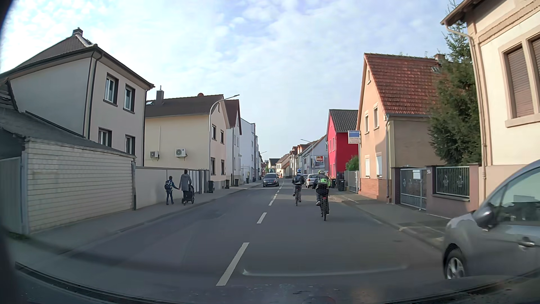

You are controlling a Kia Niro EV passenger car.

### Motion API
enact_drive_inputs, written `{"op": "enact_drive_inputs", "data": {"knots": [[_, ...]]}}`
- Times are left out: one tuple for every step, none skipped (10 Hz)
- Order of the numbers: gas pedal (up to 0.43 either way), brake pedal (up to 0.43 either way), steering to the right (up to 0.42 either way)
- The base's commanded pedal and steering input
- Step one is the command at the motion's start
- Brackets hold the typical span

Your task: Follow the waypoints while adhering to traffic rules and regulations

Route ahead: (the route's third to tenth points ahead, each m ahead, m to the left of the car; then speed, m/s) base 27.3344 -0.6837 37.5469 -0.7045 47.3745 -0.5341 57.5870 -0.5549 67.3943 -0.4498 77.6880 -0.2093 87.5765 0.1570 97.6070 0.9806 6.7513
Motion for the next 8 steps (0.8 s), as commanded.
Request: {"op": "enact_drive_inputs", "data": {"knots": [[0.087,0.000,0.003],[0.087,0.000,0.003],[0.079,0.000,0.003],[0.067,0.000,0.003],[0.067,0.000,0.003],[0.059,0.000,0.003],[0.039,0.000,0.003],[0.039,0.000,0.000]]}}
